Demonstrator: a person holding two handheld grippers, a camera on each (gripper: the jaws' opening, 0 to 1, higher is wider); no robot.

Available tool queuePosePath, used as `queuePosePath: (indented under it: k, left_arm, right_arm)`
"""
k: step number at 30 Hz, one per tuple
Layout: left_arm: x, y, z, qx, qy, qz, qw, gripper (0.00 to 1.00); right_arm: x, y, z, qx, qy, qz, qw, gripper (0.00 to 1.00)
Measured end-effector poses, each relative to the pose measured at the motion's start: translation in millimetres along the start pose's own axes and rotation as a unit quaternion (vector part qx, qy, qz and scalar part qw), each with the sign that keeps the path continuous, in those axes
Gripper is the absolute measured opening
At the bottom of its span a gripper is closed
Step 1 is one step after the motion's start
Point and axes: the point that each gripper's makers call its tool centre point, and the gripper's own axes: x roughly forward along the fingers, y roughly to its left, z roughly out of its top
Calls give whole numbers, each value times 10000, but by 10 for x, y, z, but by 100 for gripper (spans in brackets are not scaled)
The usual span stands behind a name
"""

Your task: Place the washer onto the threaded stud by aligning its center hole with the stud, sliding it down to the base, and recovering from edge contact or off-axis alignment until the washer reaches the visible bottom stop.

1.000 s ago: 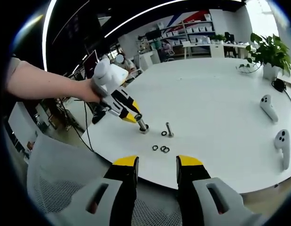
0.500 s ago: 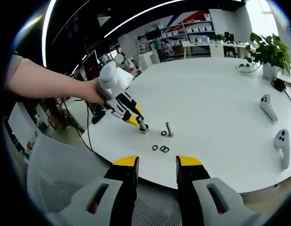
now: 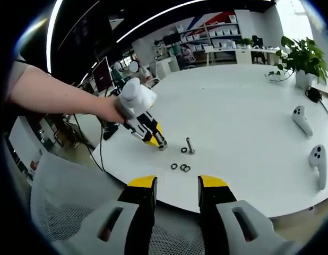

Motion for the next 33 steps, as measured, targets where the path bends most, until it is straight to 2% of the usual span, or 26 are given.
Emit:
queuePosePath:
  k: [5, 13, 15, 17, 21, 23, 27, 30, 33]
  left_arm:
    - [65, -15, -20, 38, 66, 5, 10000, 19]
    - [80, -10, -4, -2, -8, -42, 10000, 20]
    - [93, -6, -25, -112, 6, -83, 9999, 21]
    - [86, 12, -2, -53, -109, 4, 9999, 22]
    - [72, 9, 10, -154, -225, 68, 9996, 32]
    - [64, 8, -6, -146, -226, 89, 9996, 32]
    - [-18, 23, -5, -130, -417, 236, 9988, 35]
    - [-62, 75, -59, -295, -461, 302, 9980, 37]
    - [-138, 95, -17, -651, -776, 369, 9942, 36]
  right_arm:
    - [-2, -8, -5, 13, 9, -16, 10000, 33]
    - [-1, -18, -8, 29, 17, -37, 10000, 33]
    - [0, -13, -14, 8, 38, -32, 10000, 33]
    - [0, -14, -13, 12, 34, -37, 10000, 33]
    - [-2, -21, -12, 25, 26, -56, 10000, 32]
    - [-1, -22, -11, 31, 26, -57, 10000, 32]
    - [-2, -15, -9, 4, 27, -47, 10000, 32]
    - [-16, -37, 5, -11, -11, -112, 9999, 30]
    - [-10, -31, 0, -38, 20, -97, 9999, 30]
